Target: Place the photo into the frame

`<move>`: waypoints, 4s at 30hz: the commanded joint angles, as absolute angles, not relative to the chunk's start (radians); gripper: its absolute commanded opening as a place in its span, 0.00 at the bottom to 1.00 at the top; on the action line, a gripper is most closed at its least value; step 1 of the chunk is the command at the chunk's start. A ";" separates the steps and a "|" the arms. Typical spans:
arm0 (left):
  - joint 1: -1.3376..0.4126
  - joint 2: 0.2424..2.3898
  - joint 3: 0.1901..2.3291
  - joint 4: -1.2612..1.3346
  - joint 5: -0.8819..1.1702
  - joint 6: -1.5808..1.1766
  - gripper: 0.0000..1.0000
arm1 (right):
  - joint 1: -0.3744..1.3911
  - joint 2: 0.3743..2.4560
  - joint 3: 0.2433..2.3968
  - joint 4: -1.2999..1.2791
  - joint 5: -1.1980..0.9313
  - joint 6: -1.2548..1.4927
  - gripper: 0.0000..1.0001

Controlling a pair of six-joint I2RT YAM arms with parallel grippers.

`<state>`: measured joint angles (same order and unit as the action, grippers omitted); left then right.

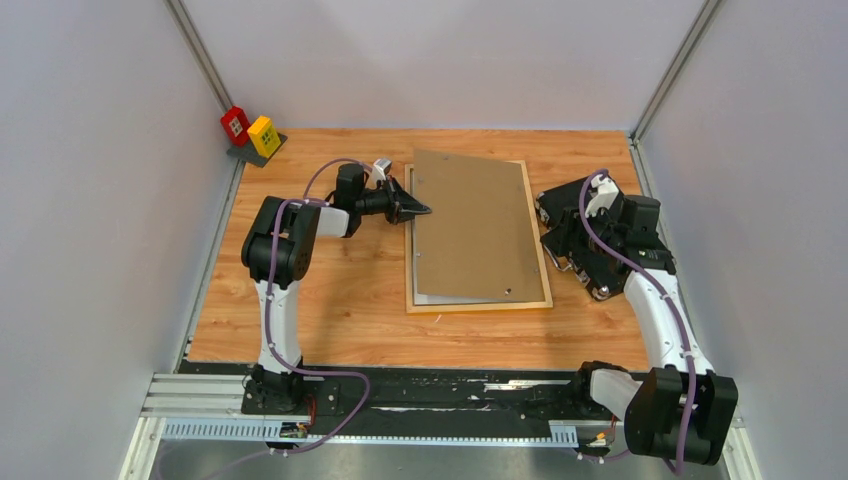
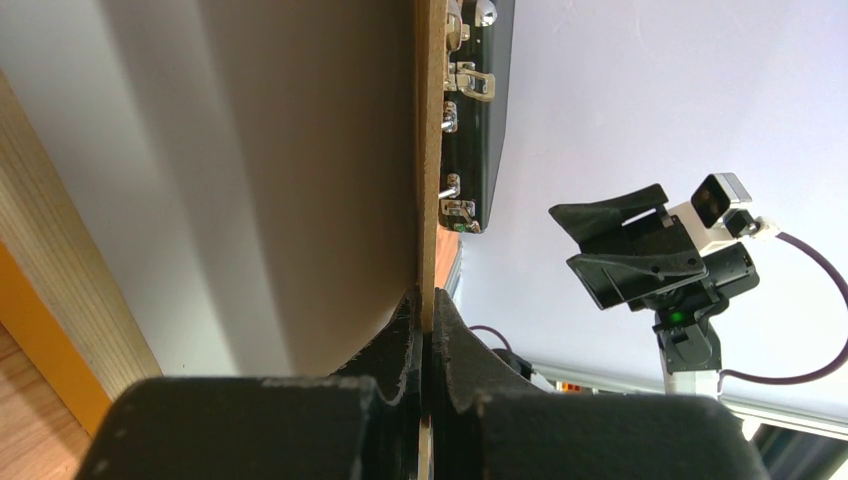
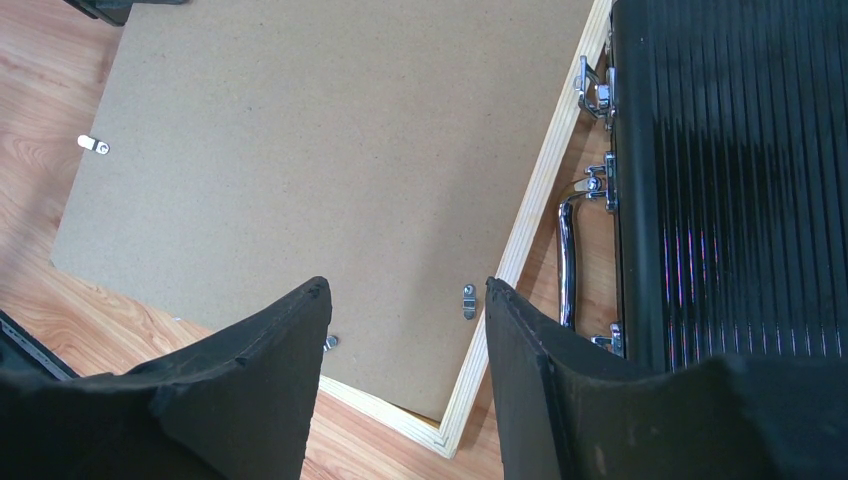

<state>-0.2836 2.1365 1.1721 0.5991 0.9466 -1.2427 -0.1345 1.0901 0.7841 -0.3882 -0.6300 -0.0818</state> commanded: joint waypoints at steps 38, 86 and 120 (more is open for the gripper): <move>-0.317 2.067 1.170 0.509 0.958 -1.154 0.00 | -0.141 1.095 0.790 -0.384 -0.658 -0.100 0.57; -0.334 1.974 1.114 0.421 0.943 -1.110 0.00 | -0.143 1.104 0.792 -0.388 -0.662 -0.103 0.57; -0.360 2.009 1.212 0.288 0.998 -1.104 0.00 | -0.141 1.113 0.793 -0.391 -0.662 -0.103 0.57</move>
<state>-0.3195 2.0224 1.1728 0.3252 0.9184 -1.1183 -0.1345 1.1110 0.7841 -0.4072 -0.6384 -0.0849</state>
